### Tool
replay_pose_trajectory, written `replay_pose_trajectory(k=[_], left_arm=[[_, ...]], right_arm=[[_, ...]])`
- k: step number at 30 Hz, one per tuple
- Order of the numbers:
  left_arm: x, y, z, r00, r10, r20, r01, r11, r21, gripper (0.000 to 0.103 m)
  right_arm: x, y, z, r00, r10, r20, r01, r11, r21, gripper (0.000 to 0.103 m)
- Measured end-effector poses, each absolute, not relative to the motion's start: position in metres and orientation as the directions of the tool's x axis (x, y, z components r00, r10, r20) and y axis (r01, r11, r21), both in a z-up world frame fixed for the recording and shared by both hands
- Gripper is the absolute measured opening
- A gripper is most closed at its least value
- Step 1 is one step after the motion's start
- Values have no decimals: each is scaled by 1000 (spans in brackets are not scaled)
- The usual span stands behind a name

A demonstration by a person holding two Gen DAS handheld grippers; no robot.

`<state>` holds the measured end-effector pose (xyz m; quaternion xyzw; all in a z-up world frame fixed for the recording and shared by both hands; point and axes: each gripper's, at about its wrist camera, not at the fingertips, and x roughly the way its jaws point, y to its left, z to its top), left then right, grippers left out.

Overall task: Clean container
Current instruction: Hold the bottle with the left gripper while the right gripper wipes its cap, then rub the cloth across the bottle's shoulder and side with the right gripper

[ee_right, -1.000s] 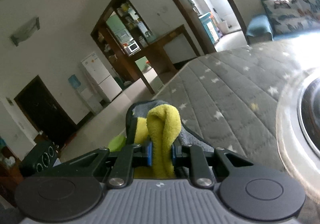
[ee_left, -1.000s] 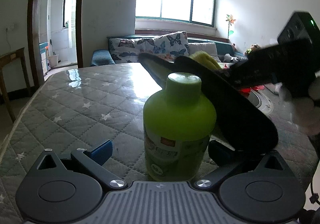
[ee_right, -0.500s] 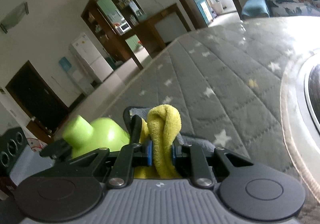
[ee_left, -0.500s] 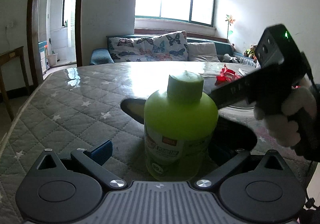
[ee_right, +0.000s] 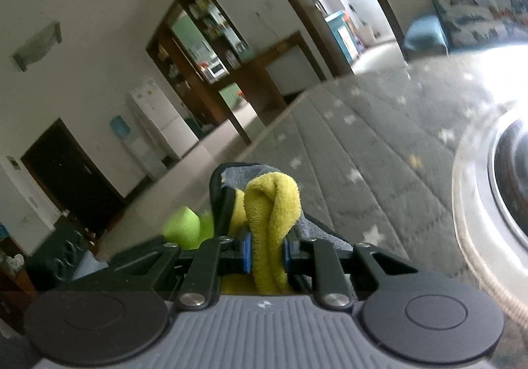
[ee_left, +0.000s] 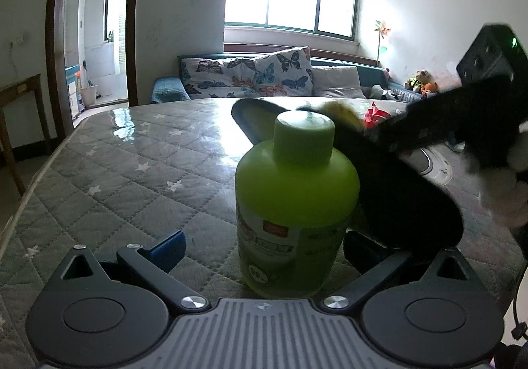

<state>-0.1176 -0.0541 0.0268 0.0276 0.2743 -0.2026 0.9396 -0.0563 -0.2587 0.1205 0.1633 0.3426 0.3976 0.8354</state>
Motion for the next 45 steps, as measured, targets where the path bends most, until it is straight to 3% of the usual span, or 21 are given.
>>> replay_pose_trajectory(k=[10, 16, 39, 45], left_arm=[[-116, -51, 25, 763, -371, -530, 398, 915, -67, 103], [-116, -50, 23, 761, -377, -529, 406, 912, -65, 103], [-125, -54, 27, 772, -360, -523, 403, 915, -34, 103], [-123, -54, 26, 772, -364, -521, 404, 914, -41, 103]], right_arm=[[-26, -237, 121, 392, 794, -464, -569, 606, 556, 18], [-19, -235, 100, 361, 770, -527, -537, 633, 557, 18], [-67, -257, 85, 371, 765, -527, -515, 641, 569, 18], [-61, -258, 114, 408, 795, -448, -554, 606, 571, 18]])
